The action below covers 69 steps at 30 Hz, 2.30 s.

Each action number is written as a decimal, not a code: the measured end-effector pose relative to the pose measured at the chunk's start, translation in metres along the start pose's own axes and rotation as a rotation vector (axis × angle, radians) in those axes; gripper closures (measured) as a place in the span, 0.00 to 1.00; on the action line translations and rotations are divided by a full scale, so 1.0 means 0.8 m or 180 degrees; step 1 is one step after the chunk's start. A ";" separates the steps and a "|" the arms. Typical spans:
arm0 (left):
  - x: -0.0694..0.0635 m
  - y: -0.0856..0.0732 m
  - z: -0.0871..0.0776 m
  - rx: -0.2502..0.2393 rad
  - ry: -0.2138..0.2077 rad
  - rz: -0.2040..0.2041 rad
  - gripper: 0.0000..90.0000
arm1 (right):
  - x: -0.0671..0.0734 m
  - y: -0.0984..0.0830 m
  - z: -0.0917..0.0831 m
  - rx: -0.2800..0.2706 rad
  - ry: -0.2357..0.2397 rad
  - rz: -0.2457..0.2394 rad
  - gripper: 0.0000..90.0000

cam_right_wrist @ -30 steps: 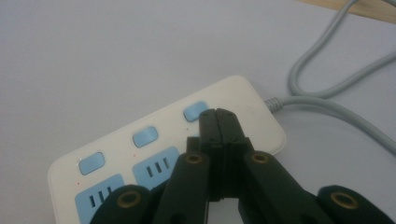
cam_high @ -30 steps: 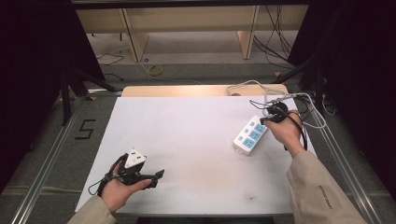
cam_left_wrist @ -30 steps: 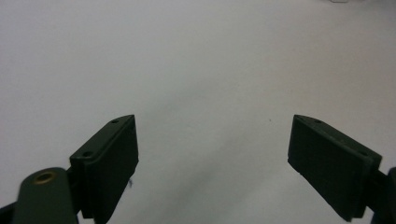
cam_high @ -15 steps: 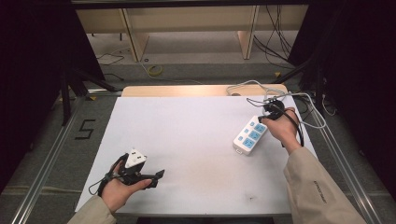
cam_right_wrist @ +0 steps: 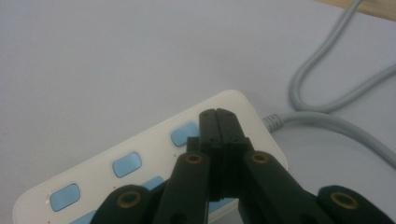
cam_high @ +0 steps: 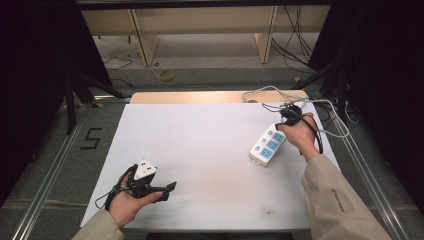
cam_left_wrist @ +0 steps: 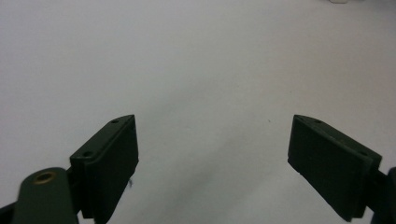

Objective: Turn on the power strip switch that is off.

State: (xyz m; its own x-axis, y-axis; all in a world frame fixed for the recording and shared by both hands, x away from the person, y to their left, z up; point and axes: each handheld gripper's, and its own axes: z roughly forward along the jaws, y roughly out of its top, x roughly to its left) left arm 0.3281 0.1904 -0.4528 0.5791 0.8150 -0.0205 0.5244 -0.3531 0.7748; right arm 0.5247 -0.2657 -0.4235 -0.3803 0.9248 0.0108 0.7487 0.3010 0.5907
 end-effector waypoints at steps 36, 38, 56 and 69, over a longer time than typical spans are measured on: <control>0.000 0.000 0.000 -0.0003 -0.0004 0.0011 0.18 | 0.019 0.013 0.029 0.0243 0.0040 -0.0129 1.00; -0.001 0.000 0.001 -0.0002 -0.0002 0.0006 0.18 | 0.019 0.014 0.029 0.0255 0.0031 -0.0137 1.00; -0.002 0.000 0.001 -0.0003 -0.0012 0.0014 0.18 | 0.019 0.015 0.031 0.0347 0.0010 -0.0164 1.00; -0.002 0.000 0.001 0.0002 -0.0013 0.0018 0.18 | 0.022 0.017 0.032 0.0401 -0.0051 -0.0210 1.00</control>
State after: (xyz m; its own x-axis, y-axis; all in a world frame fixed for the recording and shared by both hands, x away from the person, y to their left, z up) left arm 0.3277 0.1888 -0.4533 0.5846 0.8111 -0.0188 0.5216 -0.3580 0.7744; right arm 0.5423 -0.2392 -0.4362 -0.4230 0.9053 -0.0381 0.7849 0.3871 0.4838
